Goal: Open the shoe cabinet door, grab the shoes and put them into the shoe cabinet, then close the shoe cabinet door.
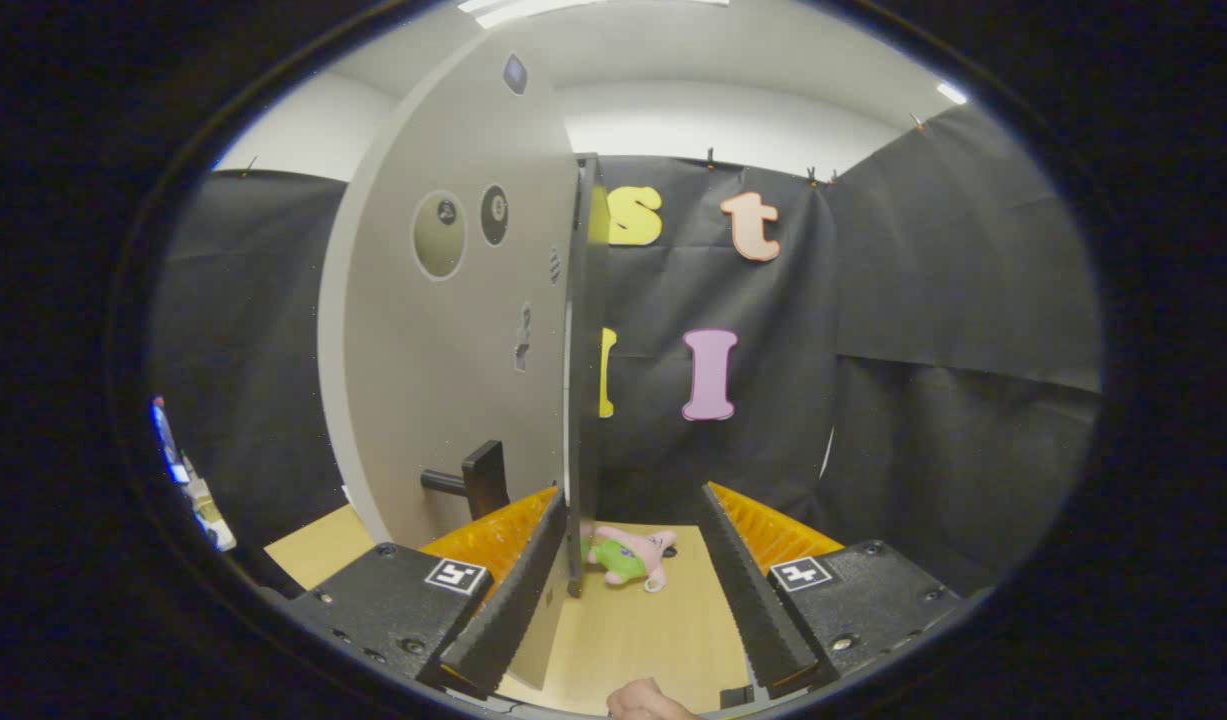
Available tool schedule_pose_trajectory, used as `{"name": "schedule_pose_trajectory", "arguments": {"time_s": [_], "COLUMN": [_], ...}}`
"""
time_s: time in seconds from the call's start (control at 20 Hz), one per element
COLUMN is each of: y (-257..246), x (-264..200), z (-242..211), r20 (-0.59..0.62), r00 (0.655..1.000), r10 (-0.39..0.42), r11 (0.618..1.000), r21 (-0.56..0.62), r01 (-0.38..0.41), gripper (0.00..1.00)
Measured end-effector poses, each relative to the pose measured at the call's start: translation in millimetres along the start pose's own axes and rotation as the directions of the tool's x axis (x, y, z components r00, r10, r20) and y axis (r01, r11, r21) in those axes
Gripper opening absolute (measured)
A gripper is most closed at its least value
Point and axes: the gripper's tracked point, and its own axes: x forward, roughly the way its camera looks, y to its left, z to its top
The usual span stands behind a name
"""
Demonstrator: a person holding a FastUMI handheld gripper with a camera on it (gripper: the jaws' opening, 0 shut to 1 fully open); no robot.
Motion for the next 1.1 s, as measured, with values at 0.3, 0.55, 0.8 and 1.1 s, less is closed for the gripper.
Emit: {"name": "schedule_pose_trajectory", "arguments": {"time_s": [0.3,0.55,0.8,1.1], "y": [83.1,126.7,159.4,204.8], "x": [5.1,14.3,30.3,57.2], "z": [-2.9,-3.2,-10.0,-31.8], "r20": [-0.027,-0.015,-0.036,-0.076], "r00": [0.994,0.997,0.994,0.98], "r10": [0.102,0.082,0.101,0.182], "r11": [0.994,0.996,0.994,0.983], "r21": [-0.028,-0.034,-0.046,0.0], "r01": [-0.102,-0.082,-0.102,-0.183], "gripper": [0.89,0.89,0.89,0.9]}}
